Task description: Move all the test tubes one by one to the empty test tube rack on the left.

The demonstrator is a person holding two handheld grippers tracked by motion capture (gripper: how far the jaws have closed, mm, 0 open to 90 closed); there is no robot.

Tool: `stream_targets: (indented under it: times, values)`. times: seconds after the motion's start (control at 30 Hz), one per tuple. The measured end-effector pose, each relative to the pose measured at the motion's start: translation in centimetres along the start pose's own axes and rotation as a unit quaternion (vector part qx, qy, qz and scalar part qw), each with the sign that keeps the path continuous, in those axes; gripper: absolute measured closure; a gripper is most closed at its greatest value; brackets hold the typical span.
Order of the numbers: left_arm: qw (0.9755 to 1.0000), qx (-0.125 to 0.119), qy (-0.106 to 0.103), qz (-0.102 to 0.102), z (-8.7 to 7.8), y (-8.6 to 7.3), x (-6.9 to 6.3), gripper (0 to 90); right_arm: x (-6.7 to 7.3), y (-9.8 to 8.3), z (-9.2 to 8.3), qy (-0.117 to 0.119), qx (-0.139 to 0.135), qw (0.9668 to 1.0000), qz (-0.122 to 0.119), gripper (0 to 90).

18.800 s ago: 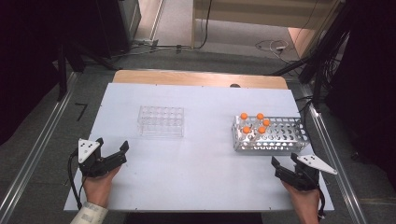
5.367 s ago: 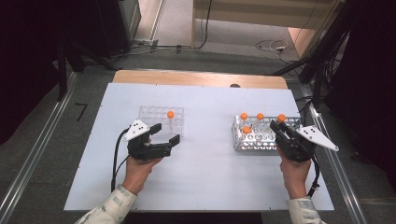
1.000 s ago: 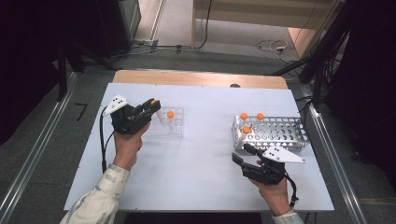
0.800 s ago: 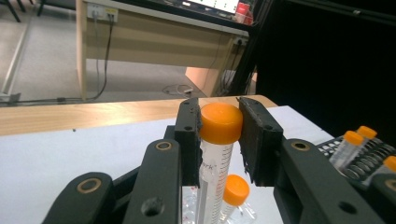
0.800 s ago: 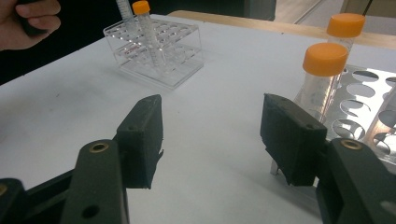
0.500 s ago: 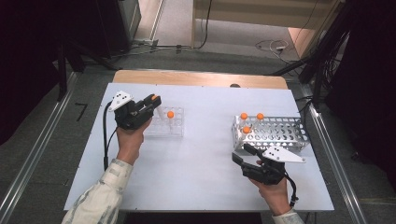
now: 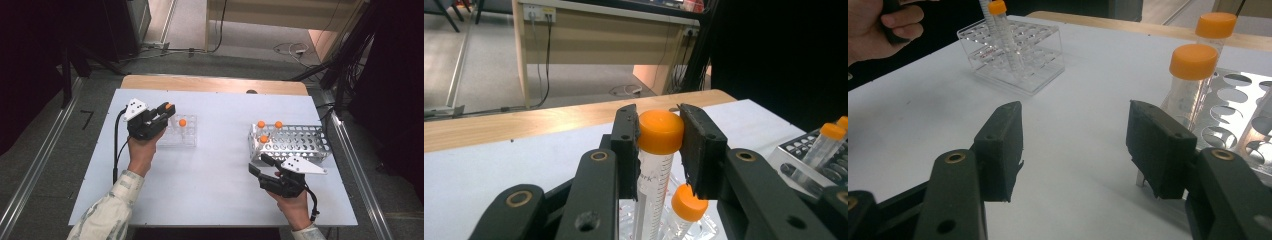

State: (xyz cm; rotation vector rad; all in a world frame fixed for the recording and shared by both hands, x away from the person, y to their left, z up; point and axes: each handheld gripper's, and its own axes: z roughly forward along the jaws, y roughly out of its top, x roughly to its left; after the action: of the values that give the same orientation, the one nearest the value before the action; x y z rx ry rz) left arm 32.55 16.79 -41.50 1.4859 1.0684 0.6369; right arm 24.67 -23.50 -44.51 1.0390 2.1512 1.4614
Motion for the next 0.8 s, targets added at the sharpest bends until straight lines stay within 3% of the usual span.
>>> stream_targets:
  times: [0.17,0.47,0.8]
  values:
    - [0.9996,0.004,0.009,0.026,0.1,-0.6,-0.7,69.2,0.0,0.0,0.0,0.0,0.0,1.0,-0.001,38.5]
    - [0.9996,0.016,0.014,0.017,0.3,-2.0,-0.5,69.1,0.1,0.0,0.1,0.001,0.002,1.0,-0.004,38.5]
    - [0.9997,0.02,0.008,0.008,0.5,-2.3,-0.5,64.1,0.1,-0.1,0.2,0.0,0.003,1.0,-0.004,38.5]
